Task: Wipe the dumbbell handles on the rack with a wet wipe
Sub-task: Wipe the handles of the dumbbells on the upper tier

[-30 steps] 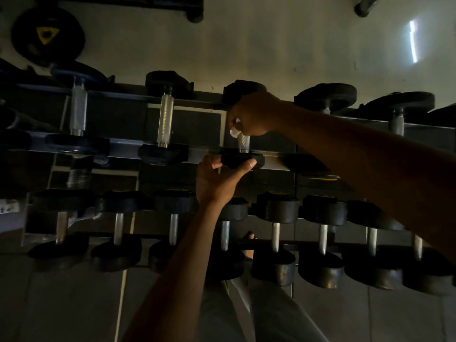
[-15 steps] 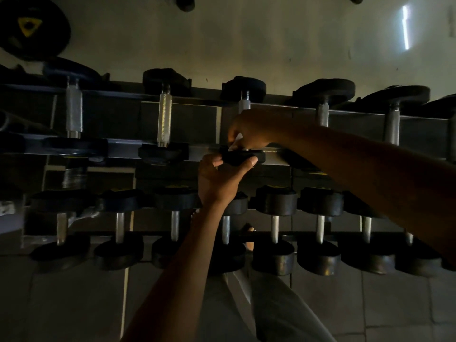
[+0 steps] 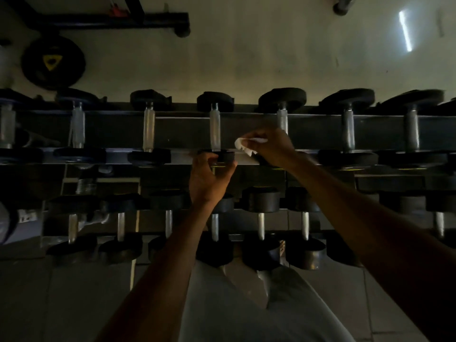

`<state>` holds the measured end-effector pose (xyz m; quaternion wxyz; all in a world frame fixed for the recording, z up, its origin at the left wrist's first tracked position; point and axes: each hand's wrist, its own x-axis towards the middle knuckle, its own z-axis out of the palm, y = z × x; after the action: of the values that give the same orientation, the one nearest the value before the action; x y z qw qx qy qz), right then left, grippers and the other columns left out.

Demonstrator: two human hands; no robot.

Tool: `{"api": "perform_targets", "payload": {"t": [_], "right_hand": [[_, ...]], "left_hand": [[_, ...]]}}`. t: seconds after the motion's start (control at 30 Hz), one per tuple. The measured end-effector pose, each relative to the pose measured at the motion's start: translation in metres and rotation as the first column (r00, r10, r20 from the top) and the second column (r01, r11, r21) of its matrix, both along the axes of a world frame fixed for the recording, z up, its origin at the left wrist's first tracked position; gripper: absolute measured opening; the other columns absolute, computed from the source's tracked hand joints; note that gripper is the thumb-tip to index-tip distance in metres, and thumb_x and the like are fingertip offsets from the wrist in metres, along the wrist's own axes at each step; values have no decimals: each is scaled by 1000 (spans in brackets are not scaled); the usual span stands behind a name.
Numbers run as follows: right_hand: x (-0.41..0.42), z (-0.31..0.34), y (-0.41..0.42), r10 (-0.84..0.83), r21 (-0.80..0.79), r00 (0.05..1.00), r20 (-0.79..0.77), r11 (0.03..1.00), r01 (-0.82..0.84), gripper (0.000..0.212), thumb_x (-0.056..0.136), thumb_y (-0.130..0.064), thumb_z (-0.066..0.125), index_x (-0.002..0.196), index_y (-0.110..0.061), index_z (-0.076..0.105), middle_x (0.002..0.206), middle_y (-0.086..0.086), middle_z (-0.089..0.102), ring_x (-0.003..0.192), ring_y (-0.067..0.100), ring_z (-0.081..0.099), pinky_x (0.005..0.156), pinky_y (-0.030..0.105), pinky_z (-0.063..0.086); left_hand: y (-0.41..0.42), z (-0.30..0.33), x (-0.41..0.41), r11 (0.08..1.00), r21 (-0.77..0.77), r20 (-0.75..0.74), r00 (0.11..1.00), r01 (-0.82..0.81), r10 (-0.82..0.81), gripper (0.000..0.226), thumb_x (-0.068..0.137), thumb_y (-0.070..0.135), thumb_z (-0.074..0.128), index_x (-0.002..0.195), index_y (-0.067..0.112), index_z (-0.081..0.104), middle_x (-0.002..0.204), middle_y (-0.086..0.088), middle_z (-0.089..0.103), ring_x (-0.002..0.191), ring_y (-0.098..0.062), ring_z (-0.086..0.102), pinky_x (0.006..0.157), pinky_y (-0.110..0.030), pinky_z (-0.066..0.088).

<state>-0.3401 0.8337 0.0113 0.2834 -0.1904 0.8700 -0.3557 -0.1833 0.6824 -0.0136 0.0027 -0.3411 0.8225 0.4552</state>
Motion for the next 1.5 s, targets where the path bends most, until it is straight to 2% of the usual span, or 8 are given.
{"api": "perform_targets", "payload": {"t": [0.1, 0.2, 0.43, 0.57, 0.7, 1.07, 1.3, 1.5], "right_hand": [[5, 14, 44, -42, -23, 999, 26, 999, 43, 16, 96, -37, 69, 111, -36, 71, 103, -19, 69, 88, -7, 66, 63, 7, 48], [-2, 29, 85, -47, -58, 998, -50, 997, 44, 16, 95, -36, 72, 110, -32, 75, 103, -19, 70, 95, -5, 65, 79, 11, 47], [-36, 38, 138, -52, -95, 987, -153, 995, 37, 17, 95, -32, 73, 110, -26, 77, 109, -12, 75, 95, -2, 66, 86, 19, 52], [-50, 29, 139, -29, -65, 991, -131, 998, 21, 18, 98, -32, 68, 113, -24, 74, 111, -10, 73, 95, -3, 65, 81, 13, 47], [-57, 15, 132, 39, -30, 987, -154, 999, -44, 20, 98, -34, 67, 115, -25, 72, 112, -8, 72, 98, 1, 65, 91, 30, 55], [-65, -2, 114, 331, 207, 928, -174, 933, -294, 24, 97, -43, 65, 119, -35, 71, 128, -8, 66, 114, 10, 59, 96, 34, 51], [-78, -3, 99, 505, 328, 825, -252, 847, -418, 28, 91, -52, 69, 116, -38, 72, 129, -5, 57, 118, 15, 54, 91, 33, 50], [-89, -4, 64, 773, 579, 545, -325, 619, -531, 28, 97, -46, 62, 115, -28, 73, 133, 5, 57, 133, 27, 47, 107, 45, 42]], "left_hand": [[38, 15, -11, 999, 46, 8, 1000, 7, -7, 45, 86, 63, 79, 117, 34, 62, 120, 13, 67, 105, -6, 67, 86, -36, 62], [77, 30, -26, 993, 115, 32, 999, 19, -23, 48, 85, 66, 78, 118, 37, 61, 123, 12, 66, 111, -10, 66, 88, -34, 60], [141, 48, -57, 986, 165, 91, 996, -11, -4, 70, 87, 61, 81, 139, 19, 59, 127, 8, 57, 117, -10, 56, 99, -34, 53], [145, 49, -67, 986, 156, 137, 990, -59, 37, 44, 91, 52, 81, 118, 25, 58, 103, 18, 50, 99, -4, 52, 90, -30, 48], [133, 41, -72, 971, 229, 192, 981, -71, 27, 38, 85, 51, 86, 95, 39, 52, 94, 24, 49, 86, 5, 49, 84, -30, 49], [119, 17, -69, 956, 289, 165, 986, -56, 8, 76, 67, 79, 85, 123, 30, 67, 118, 11, 68, 109, -6, 63, 76, -23, 47], [116, 22, -73, 909, 406, 172, 985, -91, 22, 42, 78, 50, 93, 99, 40, 58, 101, 21, 60, 90, 10, 53, 70, -13, 39], [115, 26, -72, 888, 452, 129, 991, -80, 23, 45, 79, 47, 93, 93, 43, 50, 98, 27, 51, 88, 12, 46, 72, -15, 38]]}}
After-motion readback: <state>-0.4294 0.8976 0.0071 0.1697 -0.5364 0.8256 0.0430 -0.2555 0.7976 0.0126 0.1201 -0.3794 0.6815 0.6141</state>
